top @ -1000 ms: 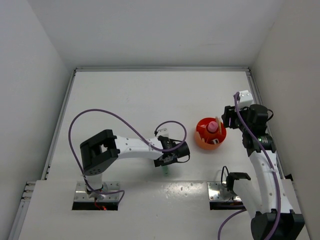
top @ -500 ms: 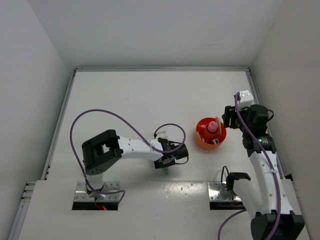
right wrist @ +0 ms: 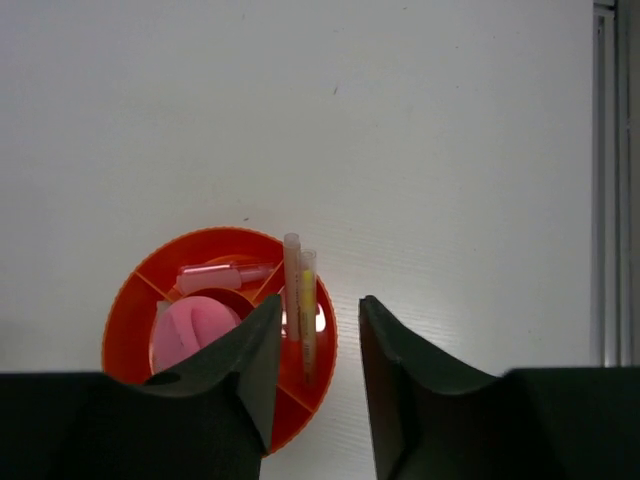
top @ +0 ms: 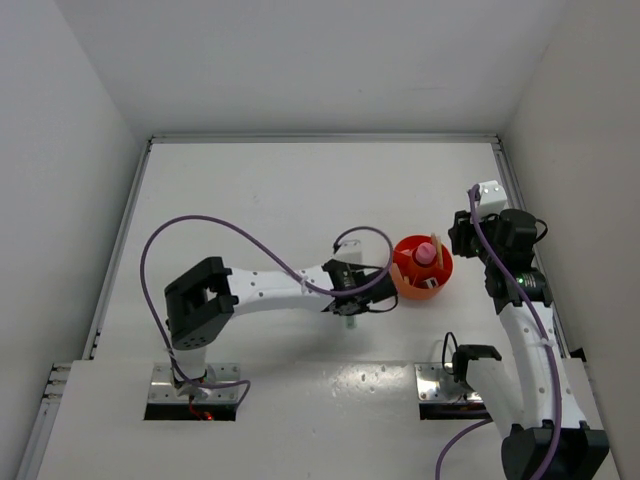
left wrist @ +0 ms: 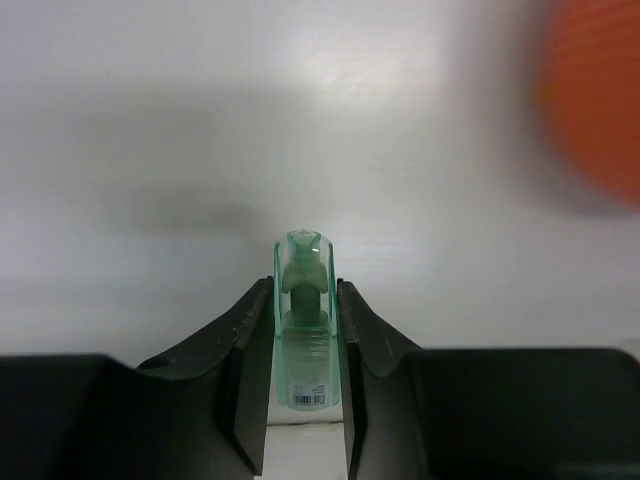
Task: Sort the stationery into containers
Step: Pick up the pen from the center of the board, then place the pen in the storage box.
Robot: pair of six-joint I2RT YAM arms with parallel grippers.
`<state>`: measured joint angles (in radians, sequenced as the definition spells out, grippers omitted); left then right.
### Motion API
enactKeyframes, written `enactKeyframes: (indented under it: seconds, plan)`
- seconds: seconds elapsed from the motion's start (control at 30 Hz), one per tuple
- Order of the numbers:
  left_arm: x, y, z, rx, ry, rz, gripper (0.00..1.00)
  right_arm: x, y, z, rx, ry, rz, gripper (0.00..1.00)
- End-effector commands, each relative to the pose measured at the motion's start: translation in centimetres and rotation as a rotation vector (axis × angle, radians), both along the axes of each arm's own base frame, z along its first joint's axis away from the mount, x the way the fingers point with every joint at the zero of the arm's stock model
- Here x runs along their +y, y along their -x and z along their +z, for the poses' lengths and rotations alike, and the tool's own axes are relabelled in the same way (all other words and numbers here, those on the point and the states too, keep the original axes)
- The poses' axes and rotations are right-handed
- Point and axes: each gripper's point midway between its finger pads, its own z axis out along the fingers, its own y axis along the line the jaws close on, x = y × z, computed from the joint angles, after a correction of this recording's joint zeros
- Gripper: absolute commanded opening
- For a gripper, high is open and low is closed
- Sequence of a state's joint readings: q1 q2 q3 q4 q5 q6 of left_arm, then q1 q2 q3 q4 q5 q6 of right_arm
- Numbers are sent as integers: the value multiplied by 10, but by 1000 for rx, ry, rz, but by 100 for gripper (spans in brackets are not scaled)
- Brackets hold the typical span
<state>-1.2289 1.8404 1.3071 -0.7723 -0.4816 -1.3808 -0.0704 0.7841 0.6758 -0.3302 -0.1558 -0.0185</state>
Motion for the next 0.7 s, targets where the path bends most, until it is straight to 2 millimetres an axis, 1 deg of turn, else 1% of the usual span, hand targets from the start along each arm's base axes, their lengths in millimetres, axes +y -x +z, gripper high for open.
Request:
enactKeyframes:
  seconds: [0.0,0.03,0.07,0.1,0.13,0.17,0.2,0.23,0.27,0.3,0.33,0.37,0.4,0.43,0.47,0.5,0.53,0.57,0.6,0.63,0.67]
  plan:
    - [-25,-57,89,-284,31,-82,0,-4,-5,17,-54,2,-20,34]
    - [-32,-69,109,-328,59,-74,0,-4,-5,17,-54,2,-20,28]
    - [-30,-85,111,-339,45,-64,0,-6,-5,17,-53,8,-31,24]
    - [-35,-98,119,-364,58,-69,0,-6,-5,15,-55,8,-31,24]
    - [-45,-110,142,-400,76,-100,0,-8,-5,15,-55,12,-41,24]
    - [-47,-125,146,-417,64,-102,0,-8,-5,15,-55,12,-41,24]
    - [-52,-138,160,-468,50,-130,0,-8,-7,17,-64,13,-41,26]
    - [-57,-153,188,-532,72,-115,0,-10,-7,14,-54,17,-51,27]
    - [-56,-167,197,-565,73,-113,0,-10,-7,14,-54,17,-51,27]
    - [-67,-181,214,-622,127,-111,0,-11,-8,11,-43,20,-59,28]
    - [-68,-191,223,-660,127,-144,0,-13,-8,11,-43,24,-69,28]
    - [-73,-204,220,-657,170,-181,0,-13,-9,9,-43,24,-69,28]
    - [-84,-215,235,-714,254,-197,0,-15,-9,8,-43,28,-77,28]
    - [-88,-222,238,-735,285,-226,0,-17,-9,8,-42,32,-85,28]
    - [-98,-221,229,-719,341,-299,0,-17,-10,10,-52,32,-85,28]
    - [-94,-232,232,-735,371,-297,0,-17,-10,10,-52,32,-85,28]
    - [-102,-239,240,-768,426,-311,0,-18,-11,8,-42,36,-94,28]
    - [-107,-240,237,-762,450,-339,0,-18,-11,8,-42,36,-94,28]
    - [-117,-241,225,-735,471,-386,0,-20,-12,10,-51,40,-102,28]
    - [-121,-245,224,-737,493,-404,0,-20,-13,7,-42,40,-102,28]
    - [-127,-244,224,-731,507,-426,0,-20,-13,7,-42,40,-102,28]
